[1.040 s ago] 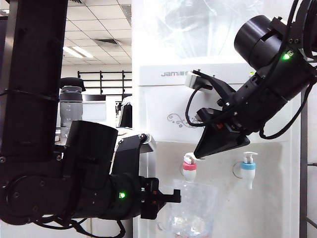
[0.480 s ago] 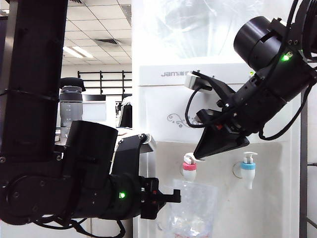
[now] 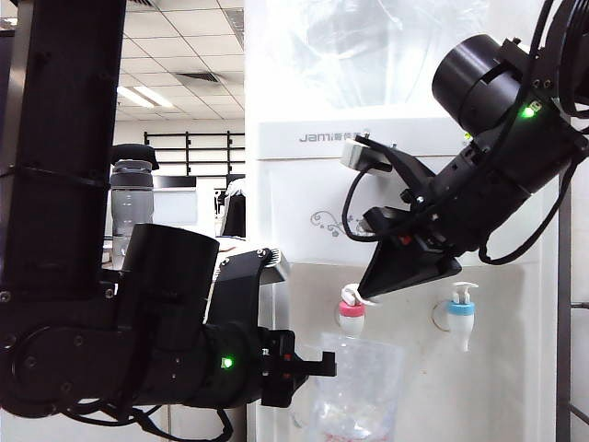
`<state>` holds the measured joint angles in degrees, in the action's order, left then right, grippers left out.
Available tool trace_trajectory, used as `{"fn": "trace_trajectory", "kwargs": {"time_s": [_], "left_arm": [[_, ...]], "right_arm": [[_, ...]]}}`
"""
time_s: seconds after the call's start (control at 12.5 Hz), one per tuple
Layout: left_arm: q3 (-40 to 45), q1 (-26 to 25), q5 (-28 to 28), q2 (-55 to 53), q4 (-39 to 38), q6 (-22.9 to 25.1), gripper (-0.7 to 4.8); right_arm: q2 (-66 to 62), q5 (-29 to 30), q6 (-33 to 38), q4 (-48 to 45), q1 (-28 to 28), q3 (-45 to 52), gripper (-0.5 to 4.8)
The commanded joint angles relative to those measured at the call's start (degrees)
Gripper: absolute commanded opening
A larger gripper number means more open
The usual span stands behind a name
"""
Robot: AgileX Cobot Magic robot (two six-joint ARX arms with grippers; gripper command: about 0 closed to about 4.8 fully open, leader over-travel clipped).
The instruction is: Pick up the plastic mug from the left desk, go to the hot water outlet of the water dispenser, press the vertical switch to get some water, then put the mug back on the desk.
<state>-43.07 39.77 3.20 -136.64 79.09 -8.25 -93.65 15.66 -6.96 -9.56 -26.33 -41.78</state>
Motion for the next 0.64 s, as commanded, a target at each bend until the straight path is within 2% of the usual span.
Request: {"fn": "trace_trajectory", "kwargs": {"time_s": [0.08, 0.64], "left_arm": [[-0.3, -0.5, 2.0, 0.5, 2.8, -0.3, -0.05], [-0.3, -0.5, 2.0, 0.5, 2.8, -0.3, -0.05]], "right_arm": [[-1.4, -6.3, 3.7, 1.6, 0.9, -0.4, -0.05], [-1.4, -7.0, 3.7, 0.3, 0.9, -0.5, -0.05]]}}
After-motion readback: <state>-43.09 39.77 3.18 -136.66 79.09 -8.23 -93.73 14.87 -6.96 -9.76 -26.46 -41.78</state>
